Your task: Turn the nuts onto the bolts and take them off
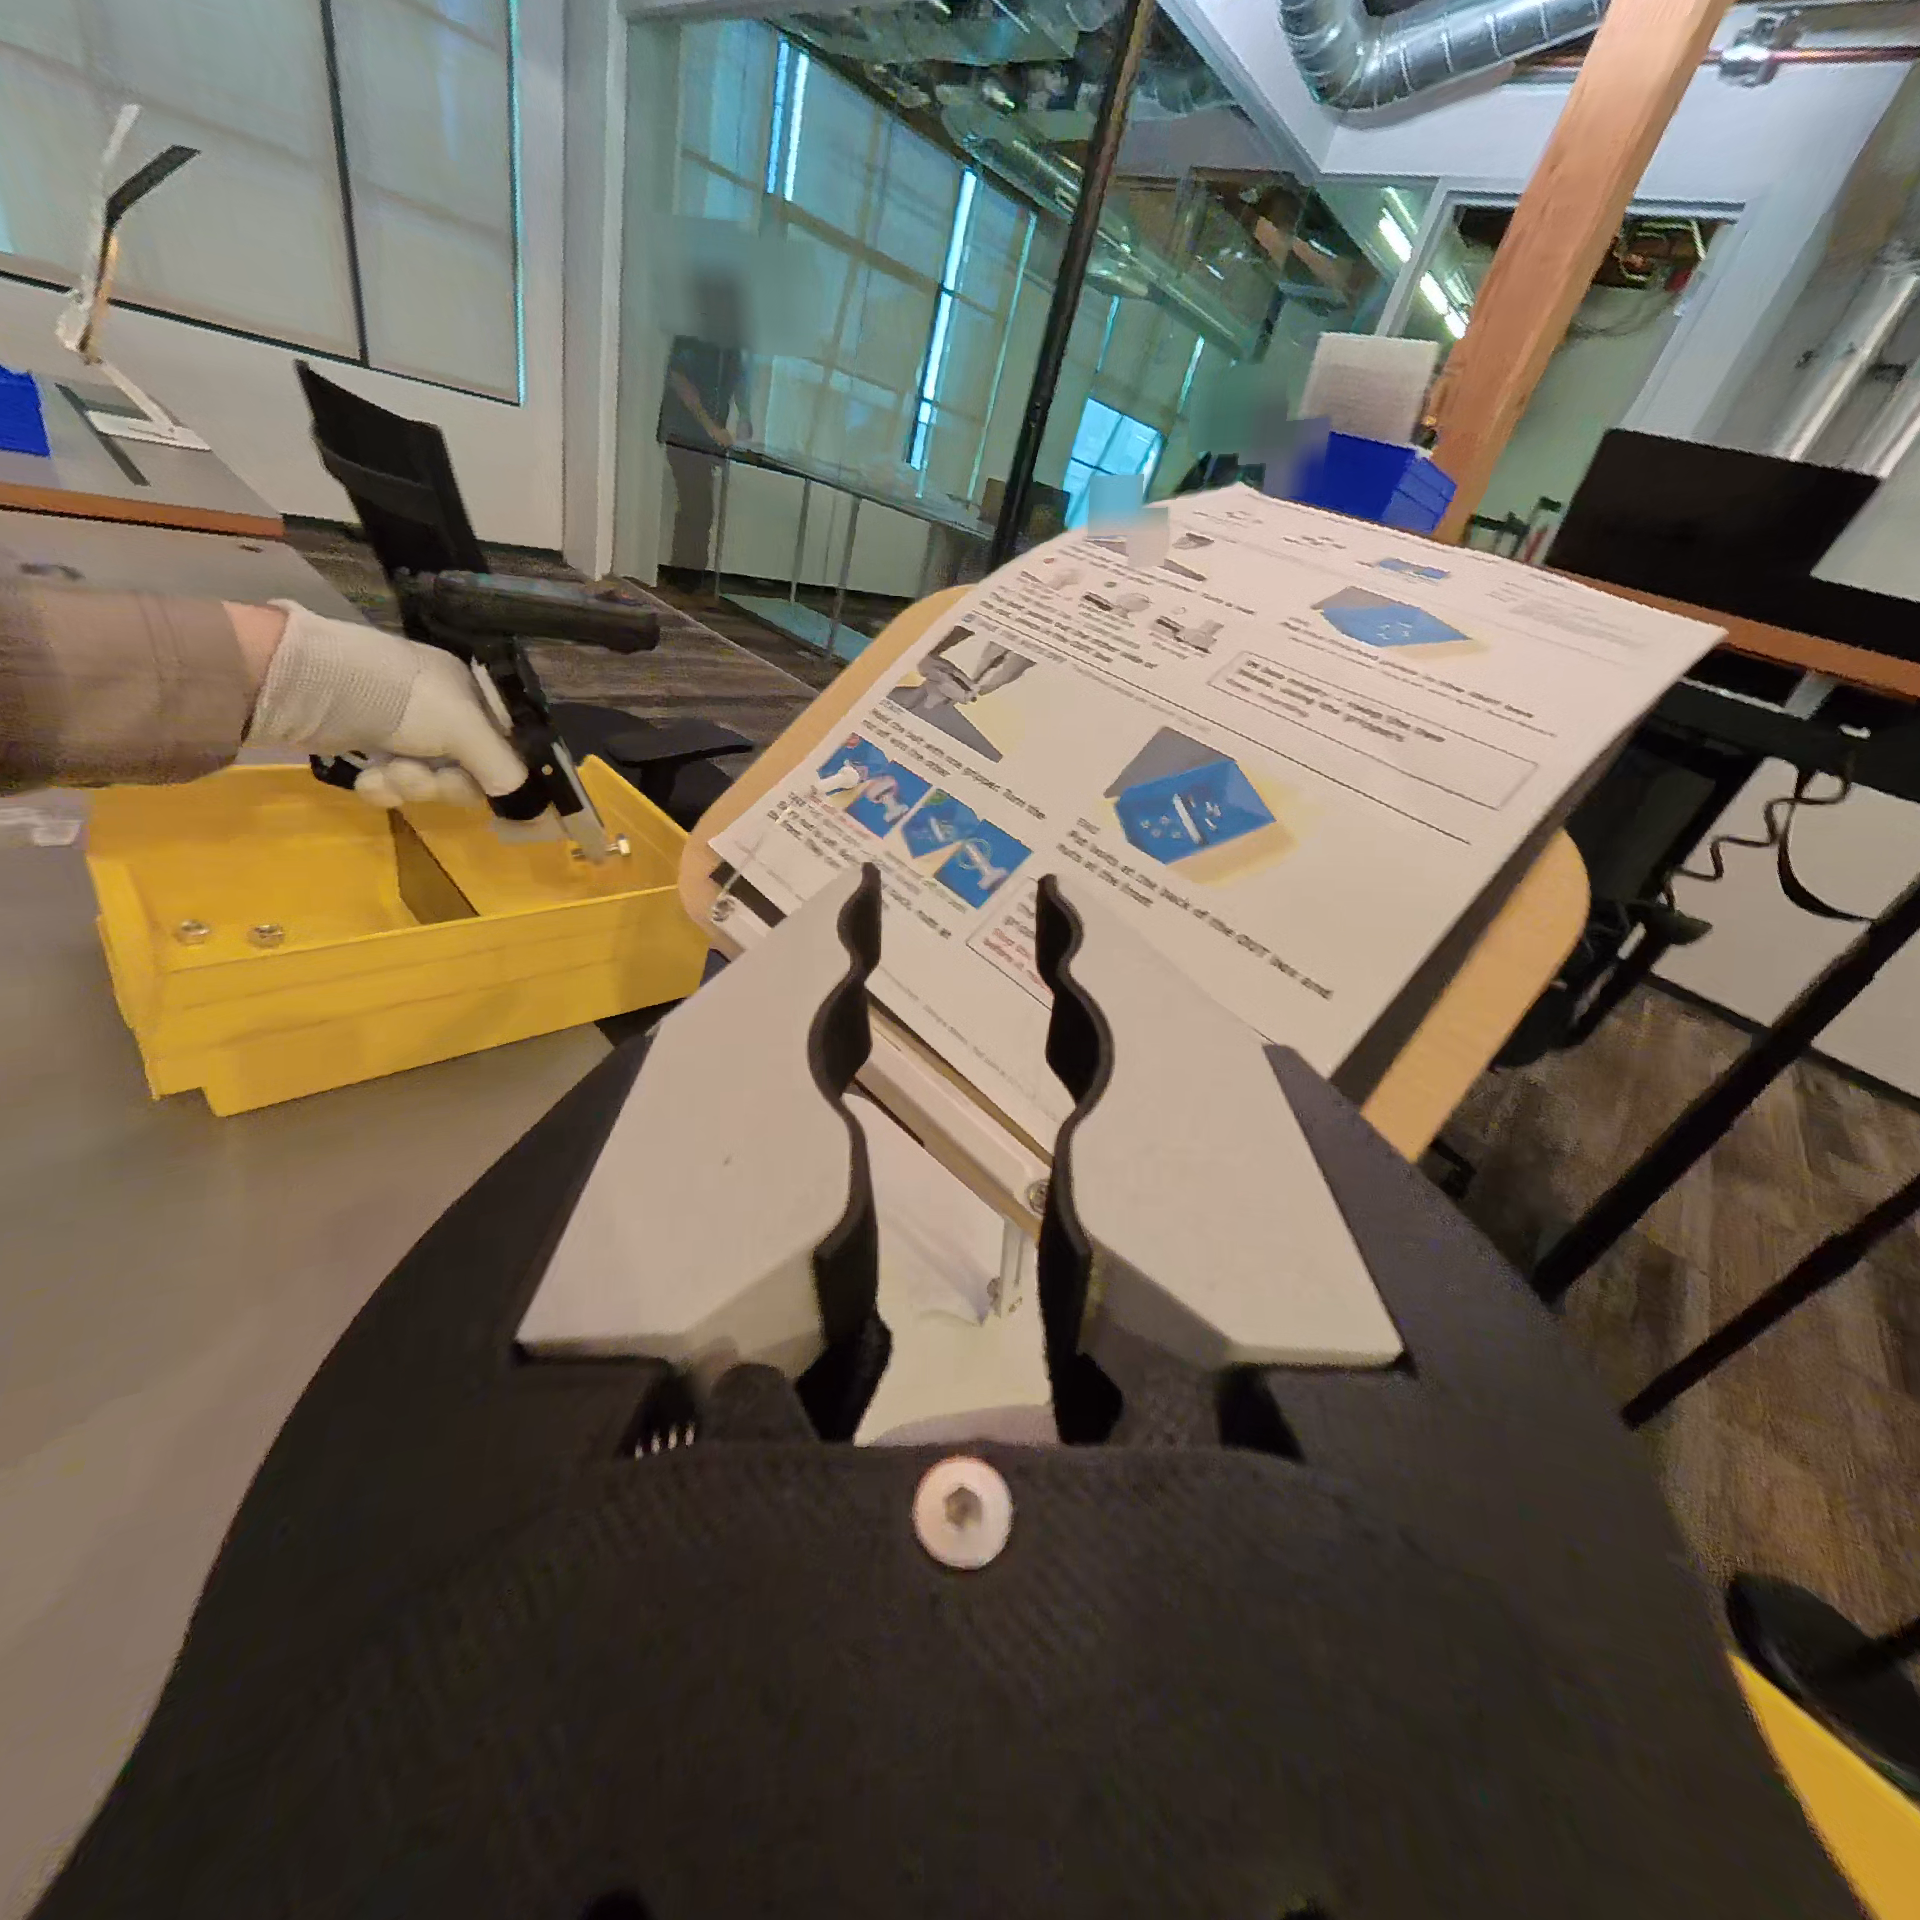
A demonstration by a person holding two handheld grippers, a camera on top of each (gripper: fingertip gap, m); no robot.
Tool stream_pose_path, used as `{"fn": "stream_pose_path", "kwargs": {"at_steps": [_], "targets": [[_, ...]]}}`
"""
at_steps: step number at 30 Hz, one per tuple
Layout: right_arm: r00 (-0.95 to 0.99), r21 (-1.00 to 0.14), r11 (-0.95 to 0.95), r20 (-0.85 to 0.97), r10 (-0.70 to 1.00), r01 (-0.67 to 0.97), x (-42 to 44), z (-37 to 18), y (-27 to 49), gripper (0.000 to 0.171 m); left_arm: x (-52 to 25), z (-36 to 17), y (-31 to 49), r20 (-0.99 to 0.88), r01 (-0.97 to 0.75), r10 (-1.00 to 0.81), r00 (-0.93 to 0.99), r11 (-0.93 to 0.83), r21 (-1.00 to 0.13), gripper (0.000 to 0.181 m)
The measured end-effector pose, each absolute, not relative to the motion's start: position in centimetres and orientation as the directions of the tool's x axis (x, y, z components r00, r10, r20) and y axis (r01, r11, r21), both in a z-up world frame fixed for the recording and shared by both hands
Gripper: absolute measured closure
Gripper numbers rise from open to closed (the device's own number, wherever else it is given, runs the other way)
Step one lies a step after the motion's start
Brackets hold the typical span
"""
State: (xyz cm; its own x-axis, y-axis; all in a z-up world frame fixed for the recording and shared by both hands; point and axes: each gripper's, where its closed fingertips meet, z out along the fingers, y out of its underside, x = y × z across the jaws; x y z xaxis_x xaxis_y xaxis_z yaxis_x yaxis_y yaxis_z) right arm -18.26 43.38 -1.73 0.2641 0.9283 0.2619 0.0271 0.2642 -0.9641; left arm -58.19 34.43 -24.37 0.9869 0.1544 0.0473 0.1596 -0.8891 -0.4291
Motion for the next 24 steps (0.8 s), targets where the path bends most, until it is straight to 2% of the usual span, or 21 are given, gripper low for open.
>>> {"fn": "stream_pose_path", "kwargs": {"at_steps": [1,5,9,12,16,20,24], "targets": [[0.223,-0.953,0.301,0.298,0.928,0.020,-18.8,-1.7,42.2,0.142,-57.6,-23.3,33.7,0.052,0.142,0.133,0.990,-0.879,-0.455,0.171],[0.090,-0.875,0.478,0.484,0.871,0.079,-22.4,-3.5,37.4,0.139,-54.3,-19.4,30.1,-0.015,0.015,0.026,1.000,-0.851,-0.526,0.171],[-0.031,-0.762,0.634,0.636,0.771,0.127,-26.4,-6.6,32.5,0.135,-50.4,-16.1,26.5,-0.207,-0.178,-0.068,0.976,-0.797,-0.578,0.171],[-0.125,-0.730,0.664,0.652,0.747,0.163,-28.8,-9.3,29.5,0.136,-46.9,-14.6,24.5,-0.378,-0.335,-0.123,0.918,-0.750,-0.570,0.171],[-0.197,-0.833,0.535,0.505,0.840,0.144,-30.8,-10.9,26.7,0.136,-43.2,-13.2,22.9,-0.660,-0.574,-0.167,0.733,-0.672,-0.467,0.171],[-0.260,-0.935,0.324,0.280,0.924,0.144,-31.1,-11.2,25.8,0.136,-40.6,-12.5,22.4,-0.802,-0.692,-0.130,0.583,-0.597,-0.406,0.171],[-0.282,-0.980,0.145,0.102,0.954,0.139,-30.9,-10.7,26.3,0.134,-39.4,-11.7,22.1,-0.888,-0.771,-0.068,0.456,-0.528,-0.356,0.171]]}}
